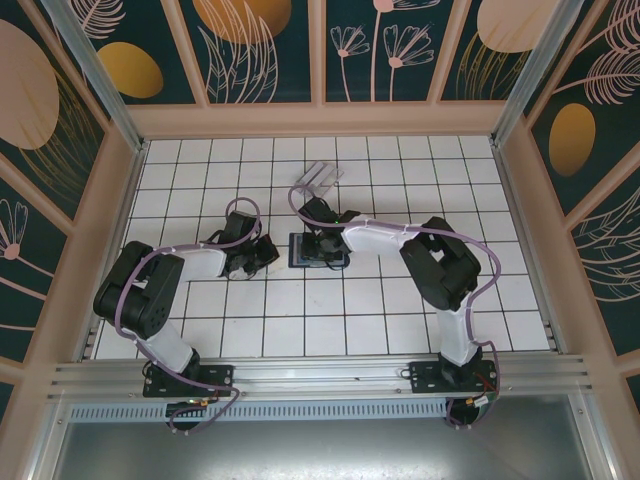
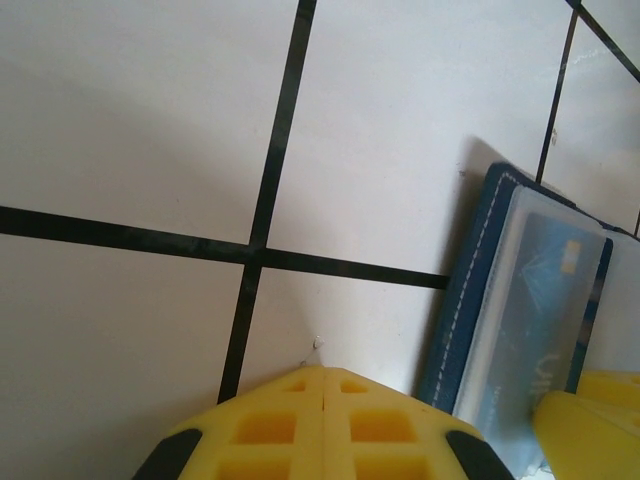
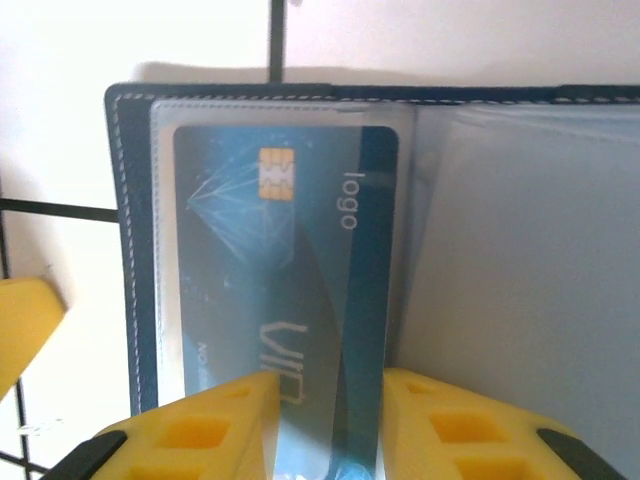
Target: Put the credit cards into the card holder
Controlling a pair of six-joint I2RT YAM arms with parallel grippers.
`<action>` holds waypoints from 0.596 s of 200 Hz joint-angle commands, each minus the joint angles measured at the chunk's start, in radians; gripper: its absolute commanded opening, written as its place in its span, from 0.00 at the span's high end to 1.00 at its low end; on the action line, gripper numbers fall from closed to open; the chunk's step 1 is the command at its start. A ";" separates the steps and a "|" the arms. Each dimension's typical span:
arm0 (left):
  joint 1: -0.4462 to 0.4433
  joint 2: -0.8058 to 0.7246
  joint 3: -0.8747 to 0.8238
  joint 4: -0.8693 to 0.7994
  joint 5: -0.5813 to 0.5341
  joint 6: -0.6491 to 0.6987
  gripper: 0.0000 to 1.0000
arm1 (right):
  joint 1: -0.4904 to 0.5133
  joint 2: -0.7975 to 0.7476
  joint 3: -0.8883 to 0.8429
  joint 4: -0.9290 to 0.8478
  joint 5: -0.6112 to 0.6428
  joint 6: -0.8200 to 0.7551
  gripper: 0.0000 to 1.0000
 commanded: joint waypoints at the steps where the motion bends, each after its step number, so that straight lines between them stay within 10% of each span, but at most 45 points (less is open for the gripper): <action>1: -0.017 0.028 -0.027 0.007 0.063 -0.023 1.00 | 0.017 0.003 0.031 -0.096 0.096 -0.004 0.67; 119: -0.046 0.096 -0.012 0.070 0.119 -0.043 0.98 | 0.079 0.055 0.080 -0.003 -0.026 -0.129 0.67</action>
